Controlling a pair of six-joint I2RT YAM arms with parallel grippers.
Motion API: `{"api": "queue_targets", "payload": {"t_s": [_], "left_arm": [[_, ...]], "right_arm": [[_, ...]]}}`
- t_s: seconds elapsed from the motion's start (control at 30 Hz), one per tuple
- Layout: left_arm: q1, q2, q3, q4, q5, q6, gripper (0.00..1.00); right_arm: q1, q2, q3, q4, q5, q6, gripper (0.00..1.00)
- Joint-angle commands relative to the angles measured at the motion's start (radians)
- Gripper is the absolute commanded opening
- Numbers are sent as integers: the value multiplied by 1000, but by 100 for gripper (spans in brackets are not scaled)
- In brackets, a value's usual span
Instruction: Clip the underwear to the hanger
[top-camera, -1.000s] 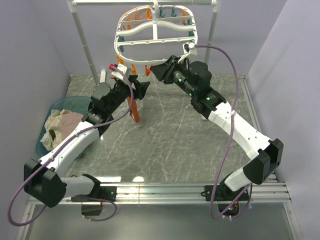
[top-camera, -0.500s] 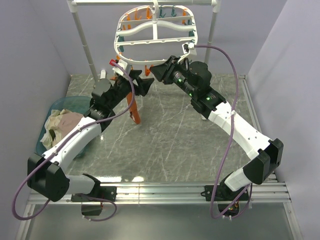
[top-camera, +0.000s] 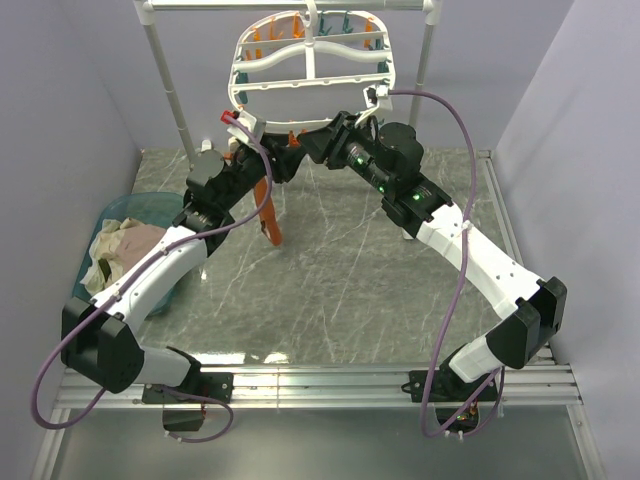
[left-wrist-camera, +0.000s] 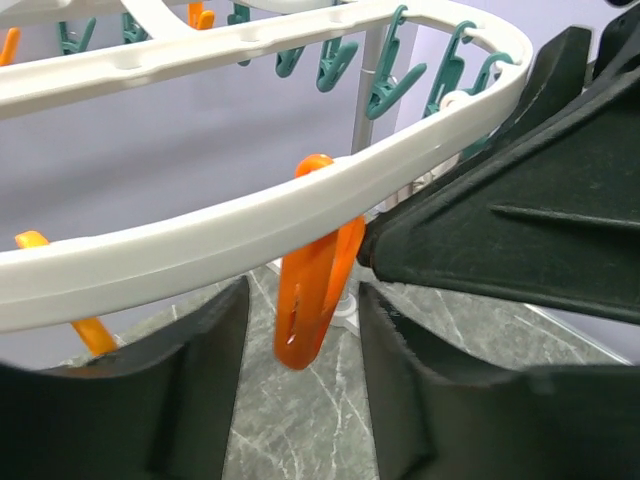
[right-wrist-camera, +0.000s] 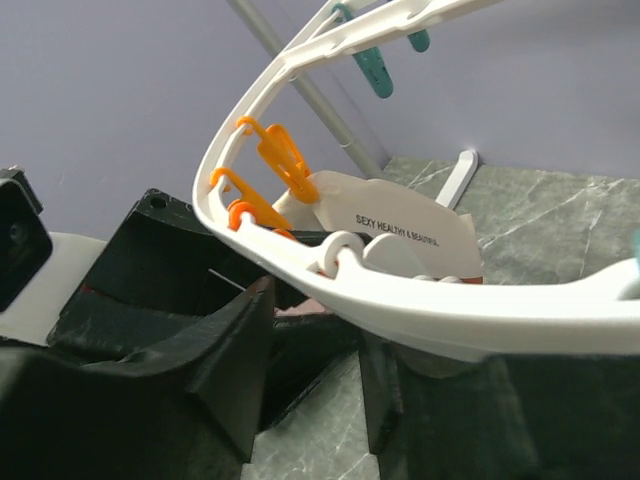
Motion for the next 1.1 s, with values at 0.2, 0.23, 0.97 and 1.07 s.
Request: {"api": "queue_targets", "payload": {"t_s": [0.2,0.23,0.97,1.07], "left_arm": [[0,-17,37,35,41,5,35],[-1,-18,37,34,40,8,34],[-7,-31,34,1,53,36,21],[-12,-29,32,4,61,45,20]], "right_arm": [[-5,-13,19,65,-33,19,58],[-3,-10,23,65,-34,21,60],[29,74,114,31,28,25,68],[38,74,112,29,34,11,67]]}}
